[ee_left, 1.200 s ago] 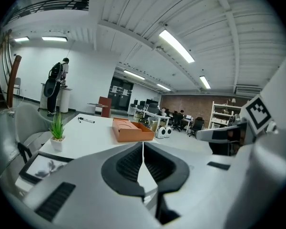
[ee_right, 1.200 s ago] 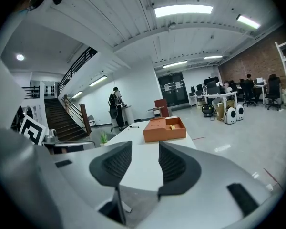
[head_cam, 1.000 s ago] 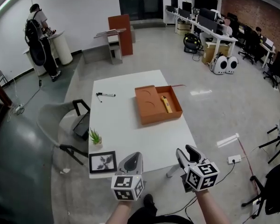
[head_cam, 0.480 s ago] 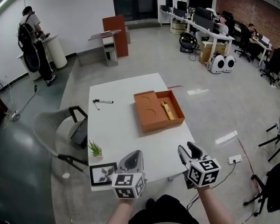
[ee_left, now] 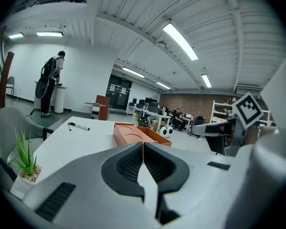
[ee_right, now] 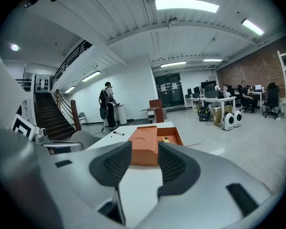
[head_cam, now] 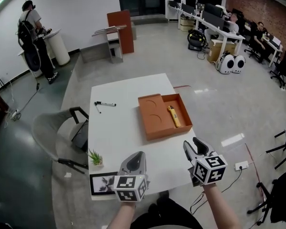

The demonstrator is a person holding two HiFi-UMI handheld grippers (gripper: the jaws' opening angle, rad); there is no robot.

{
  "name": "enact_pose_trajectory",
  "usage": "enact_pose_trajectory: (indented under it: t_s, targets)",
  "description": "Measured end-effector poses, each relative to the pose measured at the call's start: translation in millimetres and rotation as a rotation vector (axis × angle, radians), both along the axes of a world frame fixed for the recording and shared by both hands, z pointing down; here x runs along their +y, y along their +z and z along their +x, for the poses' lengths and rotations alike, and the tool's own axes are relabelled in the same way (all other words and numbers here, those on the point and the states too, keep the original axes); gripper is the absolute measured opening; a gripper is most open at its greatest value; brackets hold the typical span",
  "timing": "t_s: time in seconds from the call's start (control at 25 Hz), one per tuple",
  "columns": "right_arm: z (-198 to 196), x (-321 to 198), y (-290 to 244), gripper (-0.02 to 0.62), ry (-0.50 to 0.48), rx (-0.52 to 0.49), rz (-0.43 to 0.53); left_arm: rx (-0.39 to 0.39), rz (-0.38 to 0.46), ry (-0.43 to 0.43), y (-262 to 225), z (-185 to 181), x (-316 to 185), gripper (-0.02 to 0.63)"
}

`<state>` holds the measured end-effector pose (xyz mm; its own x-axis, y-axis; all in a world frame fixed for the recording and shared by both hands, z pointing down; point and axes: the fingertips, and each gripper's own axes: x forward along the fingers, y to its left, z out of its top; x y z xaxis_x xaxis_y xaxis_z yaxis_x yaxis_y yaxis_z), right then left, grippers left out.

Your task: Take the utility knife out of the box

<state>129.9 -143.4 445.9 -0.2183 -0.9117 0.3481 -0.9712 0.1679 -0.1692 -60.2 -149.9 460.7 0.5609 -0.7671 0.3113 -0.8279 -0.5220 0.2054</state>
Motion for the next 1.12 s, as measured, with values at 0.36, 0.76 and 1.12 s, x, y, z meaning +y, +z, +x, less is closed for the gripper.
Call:
enact_pose_trajectory:
  t_s: [0.36, 0.76, 1.12]
  targets:
    - [17.5, -72.9, 6.6, 0.160, -0.050, 0.034, -0.022, -0.004, -0.010, -0.057, 3.9, 6.3, -48.1, 0.015]
    - [29.9, -132.9, 29.5, 0.160, -0.099, 0.085, -0.089, -0.006, -0.030, -0.102, 13.6, 12.1, -79.7, 0.014]
    - [37.0, -171.8, 57.4, 0.160, -0.131, 0.107, -0.161, -0.011, -0.043, -0.138, 17.8, 16.1, -93.1, 0.014]
